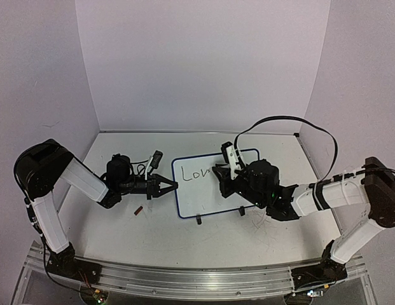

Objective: Write a sentence on the whiteboard

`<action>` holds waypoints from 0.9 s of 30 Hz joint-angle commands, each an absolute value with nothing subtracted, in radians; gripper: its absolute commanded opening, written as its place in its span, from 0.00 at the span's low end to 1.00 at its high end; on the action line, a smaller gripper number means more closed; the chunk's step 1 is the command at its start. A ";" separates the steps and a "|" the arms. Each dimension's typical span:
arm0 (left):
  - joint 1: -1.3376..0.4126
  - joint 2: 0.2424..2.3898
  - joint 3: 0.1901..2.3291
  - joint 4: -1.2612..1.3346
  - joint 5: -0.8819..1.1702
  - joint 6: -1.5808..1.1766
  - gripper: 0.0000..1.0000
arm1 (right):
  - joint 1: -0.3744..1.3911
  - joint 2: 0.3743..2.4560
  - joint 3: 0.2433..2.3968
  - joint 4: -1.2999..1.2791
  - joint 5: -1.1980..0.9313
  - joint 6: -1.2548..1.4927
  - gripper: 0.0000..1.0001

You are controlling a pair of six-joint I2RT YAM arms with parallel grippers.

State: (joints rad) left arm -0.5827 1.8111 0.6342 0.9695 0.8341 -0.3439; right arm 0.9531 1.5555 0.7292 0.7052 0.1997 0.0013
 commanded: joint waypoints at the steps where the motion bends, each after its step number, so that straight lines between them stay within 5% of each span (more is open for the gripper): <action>1: -0.581 1.775 0.647 0.954 0.839 -0.309 0.00 | 0.945 1.563 0.740 0.713 0.206 0.037 0.00; 27: -0.581 1.772 0.641 0.949 0.836 -0.304 0.00 | 0.945 1.530 0.690 0.684 0.237 0.057 0.00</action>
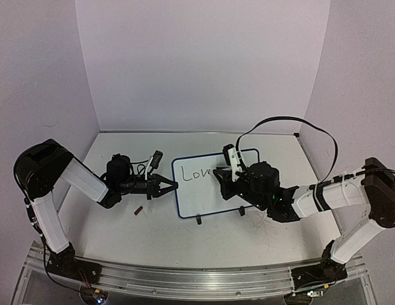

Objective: Write a sentence on the whiteboard

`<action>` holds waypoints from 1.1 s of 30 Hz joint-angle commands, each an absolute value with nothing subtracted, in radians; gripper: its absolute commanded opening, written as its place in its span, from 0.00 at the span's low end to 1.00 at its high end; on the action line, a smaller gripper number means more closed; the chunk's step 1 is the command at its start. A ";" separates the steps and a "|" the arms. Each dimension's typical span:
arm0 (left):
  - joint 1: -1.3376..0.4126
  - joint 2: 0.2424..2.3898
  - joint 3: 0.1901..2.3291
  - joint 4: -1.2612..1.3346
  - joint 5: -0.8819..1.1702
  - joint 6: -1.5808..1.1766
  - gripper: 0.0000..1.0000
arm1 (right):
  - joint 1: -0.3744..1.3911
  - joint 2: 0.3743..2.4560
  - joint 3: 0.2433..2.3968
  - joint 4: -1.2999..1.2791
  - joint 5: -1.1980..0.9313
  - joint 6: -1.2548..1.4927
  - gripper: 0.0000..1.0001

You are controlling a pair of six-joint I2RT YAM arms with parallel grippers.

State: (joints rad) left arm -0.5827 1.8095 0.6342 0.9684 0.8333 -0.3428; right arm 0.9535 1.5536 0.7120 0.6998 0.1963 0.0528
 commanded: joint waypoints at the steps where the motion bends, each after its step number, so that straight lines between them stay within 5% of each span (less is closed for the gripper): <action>1: -0.581 1.773 0.641 0.948 0.835 -0.304 0.00 | 0.945 1.527 0.688 0.683 0.243 0.055 0.00; 14: -0.581 1.780 0.643 0.945 0.832 -0.305 0.00 | 0.946 1.462 0.659 0.711 0.281 0.032 0.00; 23: -0.581 1.779 0.643 0.941 0.828 -0.313 0.00 | 0.911 1.253 0.536 0.753 0.046 -0.053 0.00; 33: -0.581 1.776 0.632 0.934 0.814 -0.335 0.00 | 0.889 1.319 0.665 0.661 0.092 -0.088 0.00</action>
State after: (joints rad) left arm -0.5827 1.8072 0.6342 0.9672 0.8337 -0.3405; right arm 0.8879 1.2953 0.5850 0.6720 0.0784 -0.0574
